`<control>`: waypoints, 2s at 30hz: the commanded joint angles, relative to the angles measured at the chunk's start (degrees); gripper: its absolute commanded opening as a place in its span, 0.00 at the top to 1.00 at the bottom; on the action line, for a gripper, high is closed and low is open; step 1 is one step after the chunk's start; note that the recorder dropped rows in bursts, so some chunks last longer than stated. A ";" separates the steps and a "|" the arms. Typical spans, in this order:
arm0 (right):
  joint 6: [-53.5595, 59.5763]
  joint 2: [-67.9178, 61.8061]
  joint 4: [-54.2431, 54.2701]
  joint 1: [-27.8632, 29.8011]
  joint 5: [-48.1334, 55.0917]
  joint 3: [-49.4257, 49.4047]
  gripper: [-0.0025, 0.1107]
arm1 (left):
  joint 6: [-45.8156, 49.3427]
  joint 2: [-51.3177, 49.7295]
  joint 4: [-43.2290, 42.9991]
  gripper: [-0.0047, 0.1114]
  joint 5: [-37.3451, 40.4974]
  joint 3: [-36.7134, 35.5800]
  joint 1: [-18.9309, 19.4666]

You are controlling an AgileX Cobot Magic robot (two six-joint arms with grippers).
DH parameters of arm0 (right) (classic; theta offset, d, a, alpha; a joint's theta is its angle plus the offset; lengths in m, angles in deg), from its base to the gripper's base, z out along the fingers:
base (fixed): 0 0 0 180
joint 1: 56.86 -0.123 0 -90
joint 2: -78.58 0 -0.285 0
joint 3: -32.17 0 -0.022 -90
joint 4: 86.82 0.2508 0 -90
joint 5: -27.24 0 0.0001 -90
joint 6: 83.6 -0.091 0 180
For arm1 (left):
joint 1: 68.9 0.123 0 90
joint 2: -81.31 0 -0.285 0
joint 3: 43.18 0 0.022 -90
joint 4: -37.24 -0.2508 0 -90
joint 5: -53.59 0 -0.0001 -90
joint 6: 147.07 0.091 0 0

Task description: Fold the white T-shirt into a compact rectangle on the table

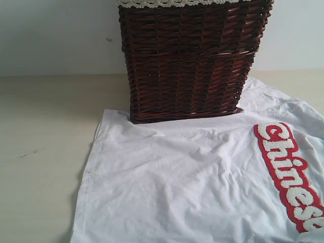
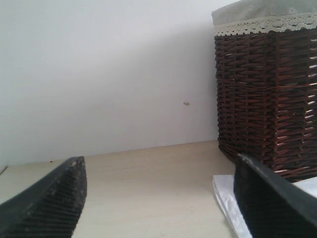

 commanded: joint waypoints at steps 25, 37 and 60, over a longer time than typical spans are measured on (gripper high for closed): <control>6.51 0.15 -20.97 0.14 0.65 0.19 0.48 | -0.17 0.33 0.26 0.29 -0.20 -0.20 0.05; 0.24 13.61 -36.74 0.14 -8.46 0.19 0.46 | -0.17 0.33 0.26 0.29 -0.20 -0.20 0.05; 15.83 -13.21 10.78 -5.29 12.54 28.09 0.75 | -0.17 0.33 0.26 0.29 -0.20 -0.20 0.05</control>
